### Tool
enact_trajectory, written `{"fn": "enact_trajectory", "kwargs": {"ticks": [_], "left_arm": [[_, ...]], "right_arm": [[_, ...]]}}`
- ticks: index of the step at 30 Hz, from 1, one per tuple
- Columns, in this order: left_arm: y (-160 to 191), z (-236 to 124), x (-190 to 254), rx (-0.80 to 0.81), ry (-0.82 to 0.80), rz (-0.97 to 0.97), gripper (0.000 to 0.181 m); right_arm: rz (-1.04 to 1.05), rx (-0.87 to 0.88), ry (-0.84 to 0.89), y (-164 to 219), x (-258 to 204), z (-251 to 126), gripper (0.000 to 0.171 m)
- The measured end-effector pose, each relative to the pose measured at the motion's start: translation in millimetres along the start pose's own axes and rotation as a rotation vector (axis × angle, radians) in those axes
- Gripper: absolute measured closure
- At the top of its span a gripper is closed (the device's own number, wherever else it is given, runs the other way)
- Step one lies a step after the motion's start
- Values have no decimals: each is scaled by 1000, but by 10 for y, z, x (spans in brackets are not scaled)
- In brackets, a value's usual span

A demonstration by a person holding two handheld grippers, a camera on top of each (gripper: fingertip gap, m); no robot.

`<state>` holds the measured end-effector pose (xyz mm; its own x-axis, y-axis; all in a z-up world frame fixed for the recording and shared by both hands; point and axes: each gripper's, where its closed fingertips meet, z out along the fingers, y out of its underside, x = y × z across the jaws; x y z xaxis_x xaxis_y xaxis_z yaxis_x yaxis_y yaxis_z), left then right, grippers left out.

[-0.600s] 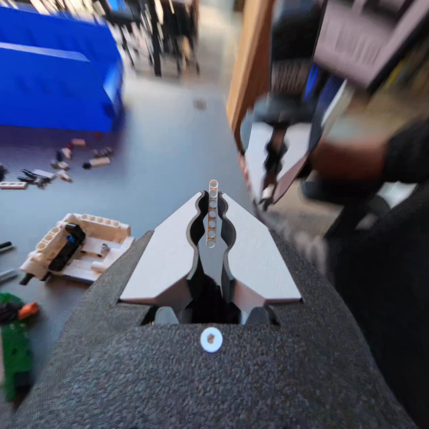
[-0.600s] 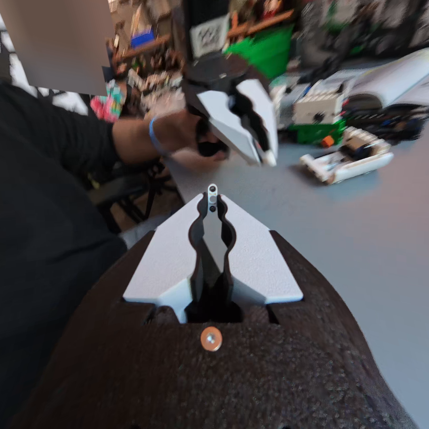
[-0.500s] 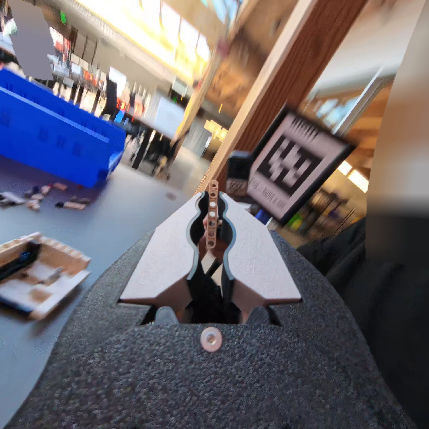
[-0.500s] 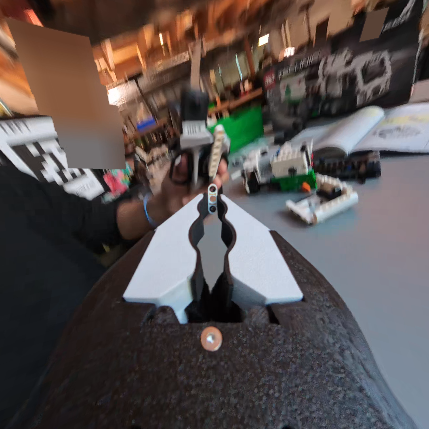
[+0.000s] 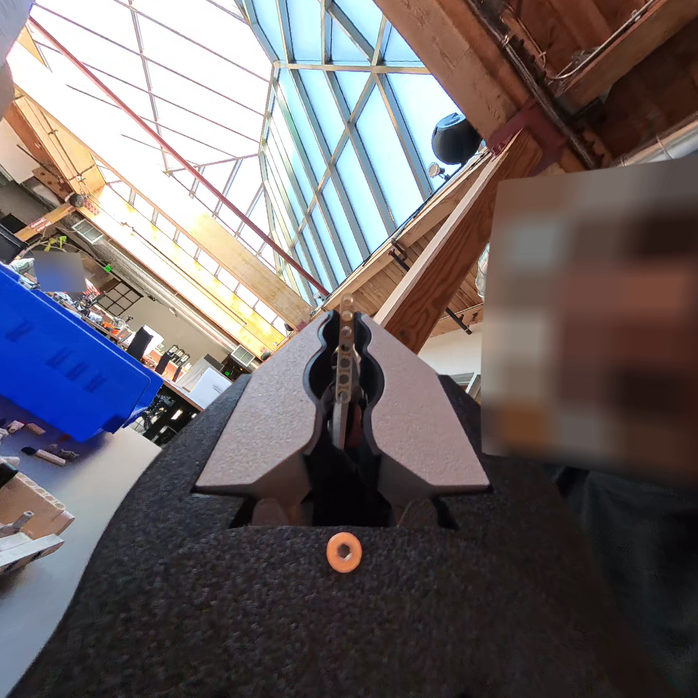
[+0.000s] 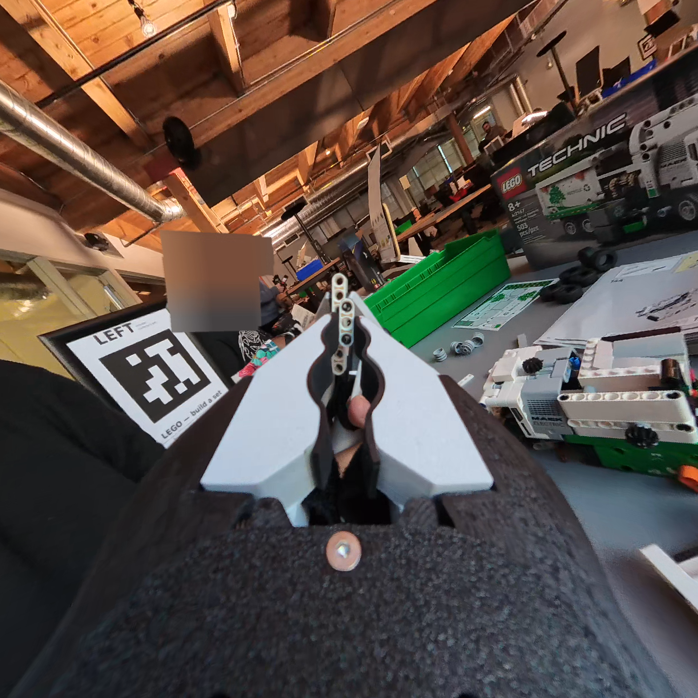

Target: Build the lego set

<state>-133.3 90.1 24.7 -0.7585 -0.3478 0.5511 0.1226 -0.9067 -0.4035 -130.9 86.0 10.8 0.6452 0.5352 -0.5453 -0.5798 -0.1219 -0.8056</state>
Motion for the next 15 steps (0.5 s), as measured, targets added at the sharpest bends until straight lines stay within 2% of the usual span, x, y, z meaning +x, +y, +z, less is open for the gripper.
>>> {"fn": "enact_trajectory", "kwargs": {"ticks": [4, 15], "left_arm": [[58, -67, -62, -37, -39, 31, 174], [55, -151, -203, -7, -112, 31, 175]], "right_arm": [[21, -23, -6, 28, 56, 5, 165], [3, -58, 24, 121, 178, 1, 165]]}}
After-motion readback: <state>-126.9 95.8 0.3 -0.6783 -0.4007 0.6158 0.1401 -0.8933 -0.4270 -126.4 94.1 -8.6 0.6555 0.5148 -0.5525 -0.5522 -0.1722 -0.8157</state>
